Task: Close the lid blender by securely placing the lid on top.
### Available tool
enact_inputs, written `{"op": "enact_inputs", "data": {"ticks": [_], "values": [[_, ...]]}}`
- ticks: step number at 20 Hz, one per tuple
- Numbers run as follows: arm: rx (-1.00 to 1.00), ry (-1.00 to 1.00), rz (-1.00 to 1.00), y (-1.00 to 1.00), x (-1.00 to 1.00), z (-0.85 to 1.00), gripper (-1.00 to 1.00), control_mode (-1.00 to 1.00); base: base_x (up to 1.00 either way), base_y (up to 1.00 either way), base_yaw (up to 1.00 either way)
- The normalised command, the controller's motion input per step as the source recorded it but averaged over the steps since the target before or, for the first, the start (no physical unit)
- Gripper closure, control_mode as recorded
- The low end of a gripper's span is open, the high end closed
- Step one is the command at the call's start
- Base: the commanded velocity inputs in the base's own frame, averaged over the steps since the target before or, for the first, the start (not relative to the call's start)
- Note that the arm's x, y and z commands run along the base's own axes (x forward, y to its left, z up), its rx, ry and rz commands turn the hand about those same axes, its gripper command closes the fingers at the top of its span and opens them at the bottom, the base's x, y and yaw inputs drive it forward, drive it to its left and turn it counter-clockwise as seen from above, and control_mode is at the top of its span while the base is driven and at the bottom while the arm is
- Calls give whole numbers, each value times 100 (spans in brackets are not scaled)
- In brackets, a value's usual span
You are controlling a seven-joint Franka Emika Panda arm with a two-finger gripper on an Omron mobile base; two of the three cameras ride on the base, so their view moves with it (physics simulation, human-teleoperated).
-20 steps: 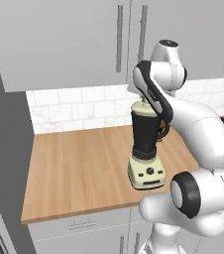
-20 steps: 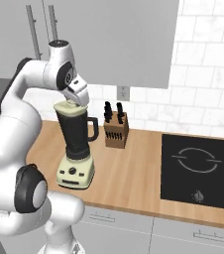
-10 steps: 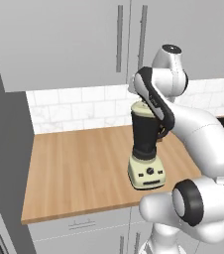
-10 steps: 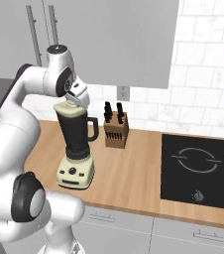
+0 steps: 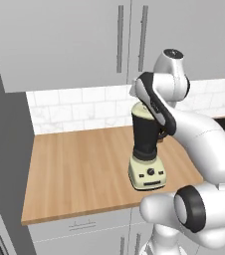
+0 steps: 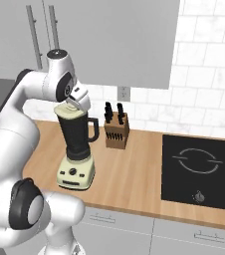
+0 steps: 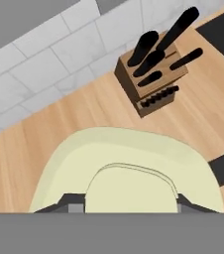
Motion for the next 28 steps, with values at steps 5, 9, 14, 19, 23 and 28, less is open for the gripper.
{"op": "enact_inputs", "data": {"ticks": [5,9,14,19,23,28], "values": [[0,0,0,0,-2,4,-100,-100,0,0,0],[-4,-11,0,0,-53,0,-100,-100,0,0,0],[-11,-14,0,12,-98,-1,-100,-100,0,0,0],[-19,-5,0,86,-100,-61,-100,-100,0,0,0],[-22,0,0,100,-100,-91,-100,-100,0,0,0],[-18,1,0,96,-87,-85,-100,-100,0,0,0]]}}
